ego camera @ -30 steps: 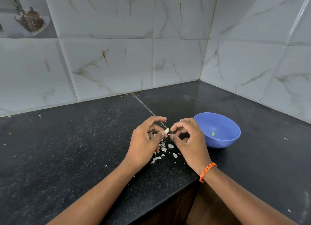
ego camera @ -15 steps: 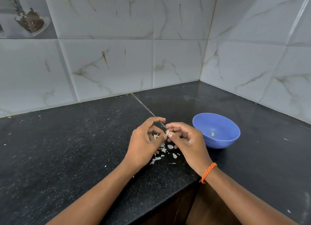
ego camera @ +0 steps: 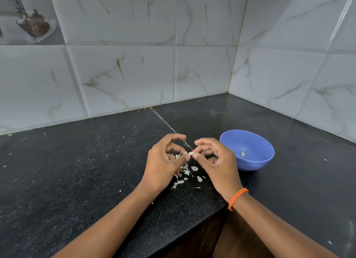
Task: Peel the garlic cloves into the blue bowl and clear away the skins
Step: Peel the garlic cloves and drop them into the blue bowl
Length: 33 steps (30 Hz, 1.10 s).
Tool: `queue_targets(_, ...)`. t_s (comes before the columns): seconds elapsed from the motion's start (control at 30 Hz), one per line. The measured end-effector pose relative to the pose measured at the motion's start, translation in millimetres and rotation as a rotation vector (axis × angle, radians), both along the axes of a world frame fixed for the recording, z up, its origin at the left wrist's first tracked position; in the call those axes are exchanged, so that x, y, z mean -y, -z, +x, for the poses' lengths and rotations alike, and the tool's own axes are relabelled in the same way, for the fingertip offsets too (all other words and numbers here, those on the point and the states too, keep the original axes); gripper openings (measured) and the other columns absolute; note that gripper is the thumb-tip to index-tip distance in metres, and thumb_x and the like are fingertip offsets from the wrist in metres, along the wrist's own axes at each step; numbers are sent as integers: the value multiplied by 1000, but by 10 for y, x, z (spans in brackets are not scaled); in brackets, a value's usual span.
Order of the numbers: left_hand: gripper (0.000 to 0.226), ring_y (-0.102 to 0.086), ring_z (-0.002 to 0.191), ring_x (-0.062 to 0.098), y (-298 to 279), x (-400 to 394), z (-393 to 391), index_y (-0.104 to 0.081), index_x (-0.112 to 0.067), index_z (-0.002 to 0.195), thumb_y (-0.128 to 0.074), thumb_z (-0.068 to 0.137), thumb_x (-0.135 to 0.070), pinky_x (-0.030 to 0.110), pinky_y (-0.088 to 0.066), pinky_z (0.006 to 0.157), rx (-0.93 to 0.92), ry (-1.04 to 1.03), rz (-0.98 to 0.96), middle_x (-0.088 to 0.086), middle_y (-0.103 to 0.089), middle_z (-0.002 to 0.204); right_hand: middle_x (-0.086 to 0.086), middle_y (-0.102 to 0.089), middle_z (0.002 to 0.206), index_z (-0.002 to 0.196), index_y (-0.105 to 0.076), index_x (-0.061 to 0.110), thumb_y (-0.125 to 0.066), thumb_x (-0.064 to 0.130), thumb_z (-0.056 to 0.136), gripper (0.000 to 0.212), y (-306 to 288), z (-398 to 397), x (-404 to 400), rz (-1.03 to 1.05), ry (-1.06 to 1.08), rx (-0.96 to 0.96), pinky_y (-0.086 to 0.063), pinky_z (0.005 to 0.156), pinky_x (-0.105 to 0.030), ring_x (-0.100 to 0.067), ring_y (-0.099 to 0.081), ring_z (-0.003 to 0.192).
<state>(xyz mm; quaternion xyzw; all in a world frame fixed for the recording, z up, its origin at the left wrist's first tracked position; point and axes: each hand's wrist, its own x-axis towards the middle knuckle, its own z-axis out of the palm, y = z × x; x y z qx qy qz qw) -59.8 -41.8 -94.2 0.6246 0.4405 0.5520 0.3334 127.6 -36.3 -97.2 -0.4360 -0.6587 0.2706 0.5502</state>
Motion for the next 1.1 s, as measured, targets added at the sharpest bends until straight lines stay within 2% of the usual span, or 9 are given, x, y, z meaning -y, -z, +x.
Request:
queue_targets(0.07, 46, -63, 50, 25, 4, -2, -4, -69, -30, 128, -86, 91, -10, 38, -56, 54, 14, 3, -5, 0, -78, 90, 10, -77, 94, 114, -74, 27, -81, 11, 92, 28, 3, -2, -2, 3, 6, -5, -58, 68, -25, -16, -74, 87)
queue_targets(0.2, 44, -63, 49, 25, 2, -3, -6, -69, -29, 129, -83, 94, -6, 34, -55, 54, 41, 6, -17, 2, -79, 91, 11, -76, 95, 116, -74, 29, -76, 10, 96, 28, 13, 3, 2, 14, 5, 3, -64, 71, -42, -17, -74, 90)
queue_targets(0.37, 37, -61, 48, 24, -9, 3, 2, -69, -27, 125, -81, 96, -7, 33, -54, 52, 44, 24, -16, 5, -79, 91, 9, -74, 92, 116, -74, 28, -73, 6, 96, 29, 2, -1, 23, 22, 12, -3, -64, 67, -41, -19, -72, 84)
queue_targets(0.53, 34, -58, 48, 22, -7, -2, 5, -65, -26, 123, -80, 97, -8, 34, -53, 51, 58, 58, -20, 7, -78, 92, 9, -69, 92, 115, -75, 28, -68, 4, 99, 30, -1, 3, 24, 2, -18, 5, -63, 63, -47, -21, -69, 79)
queue_targets(0.77, 35, -57, 49, 23, 9, 0, 18, -65, -26, 124, -82, 97, -12, 35, -52, 50, 57, 73, -11, 6, -76, 93, 13, -74, 97, 99, -77, 22, -74, 7, 96, 15, -50, -44, 105, 79, -32, 85, -59, 65, -26, -19, -74, 86)
queue_targets(0.9, 38, -63, 48, 27, -1, 22, 12, -68, -31, 129, -77, 99, -8, 41, -57, 52, -25, 49, 6, 2, -77, 94, 11, -73, 96, 97, -77, 21, -74, 6, 96, 16, -131, -19, 97, 118, -8, 143, -53, 68, -18, -18, -72, 86)
queue_targets(1.1, 42, -68, 48, 31, -19, 27, -7, -76, -29, 128, -56, 106, 2, 37, -59, 53, -83, -32, -12, -4, -82, 98, 13, -76, 92, 91, -81, 26, -72, 7, 96, 21, -660, 386, -154, 129, 155, 315, -46, 72, -17, -9, -69, 82)
